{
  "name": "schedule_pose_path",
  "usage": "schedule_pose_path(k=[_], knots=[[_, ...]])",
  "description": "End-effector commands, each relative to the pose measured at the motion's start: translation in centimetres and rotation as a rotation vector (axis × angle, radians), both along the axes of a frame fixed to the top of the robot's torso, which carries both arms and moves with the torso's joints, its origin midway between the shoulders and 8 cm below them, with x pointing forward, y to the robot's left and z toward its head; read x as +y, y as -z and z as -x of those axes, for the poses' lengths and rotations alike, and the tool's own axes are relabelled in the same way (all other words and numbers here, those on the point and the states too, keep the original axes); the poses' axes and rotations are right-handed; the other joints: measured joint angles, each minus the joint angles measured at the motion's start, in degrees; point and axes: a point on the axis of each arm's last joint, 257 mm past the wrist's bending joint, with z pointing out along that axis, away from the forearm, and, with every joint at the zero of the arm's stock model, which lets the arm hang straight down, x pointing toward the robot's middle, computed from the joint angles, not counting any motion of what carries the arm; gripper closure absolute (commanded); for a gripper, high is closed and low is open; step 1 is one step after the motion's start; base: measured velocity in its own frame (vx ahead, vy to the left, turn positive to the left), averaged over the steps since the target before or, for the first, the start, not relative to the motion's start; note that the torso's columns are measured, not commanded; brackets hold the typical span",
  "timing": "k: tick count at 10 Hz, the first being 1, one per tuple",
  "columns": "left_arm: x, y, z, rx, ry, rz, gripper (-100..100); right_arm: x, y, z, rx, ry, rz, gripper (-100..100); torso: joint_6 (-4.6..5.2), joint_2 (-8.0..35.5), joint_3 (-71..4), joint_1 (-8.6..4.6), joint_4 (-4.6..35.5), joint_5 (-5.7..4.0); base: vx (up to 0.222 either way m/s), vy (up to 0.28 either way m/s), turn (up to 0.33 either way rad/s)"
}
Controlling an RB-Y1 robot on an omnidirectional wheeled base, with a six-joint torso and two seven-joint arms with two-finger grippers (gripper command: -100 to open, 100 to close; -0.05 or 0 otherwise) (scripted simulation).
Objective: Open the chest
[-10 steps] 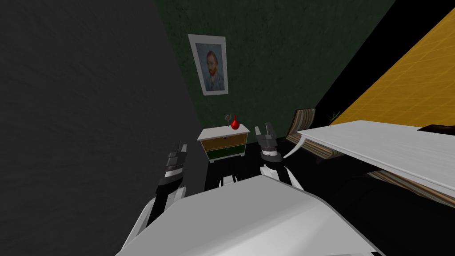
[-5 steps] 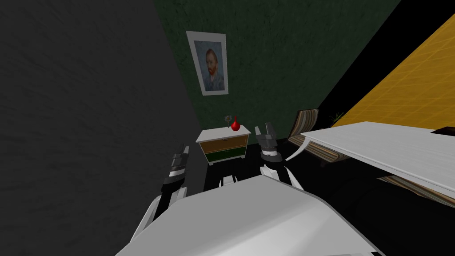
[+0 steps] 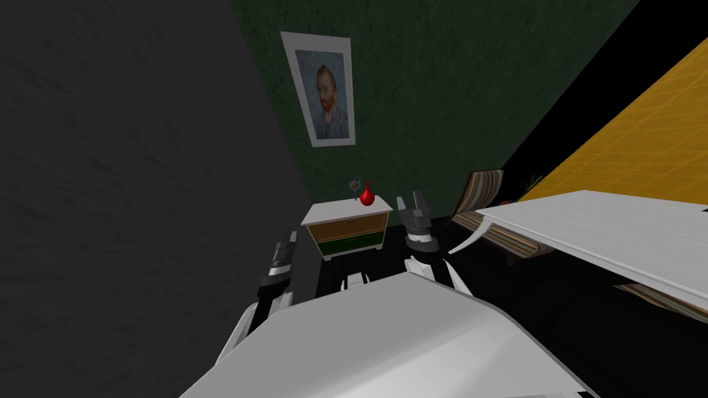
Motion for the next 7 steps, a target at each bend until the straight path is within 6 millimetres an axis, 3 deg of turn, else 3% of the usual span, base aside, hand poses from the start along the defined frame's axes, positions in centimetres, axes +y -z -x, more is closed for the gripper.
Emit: schedule_pose_path(k=[1, 7], knots=[[0.1, 1.7, -0.5, 0.015, -0.001, -0.020, -100, 0.0, 0.0, 0.0, 0.000, 0.000, 0.000, 0, 0.00, 0.0, 0.0, 0.01, 0.0, 0.00, 0.100, -0.024, 0.009], [0.5, 5.9, -1.0, 0.057, -0.005, -0.055, -100, 0.0, 0.0, 0.0, 0.000, 0.000, 0.000, 0, 0.00, -0.1, -0.1, 0.00, 0.0, 0.00, 0.087, -0.035, 0.008]])
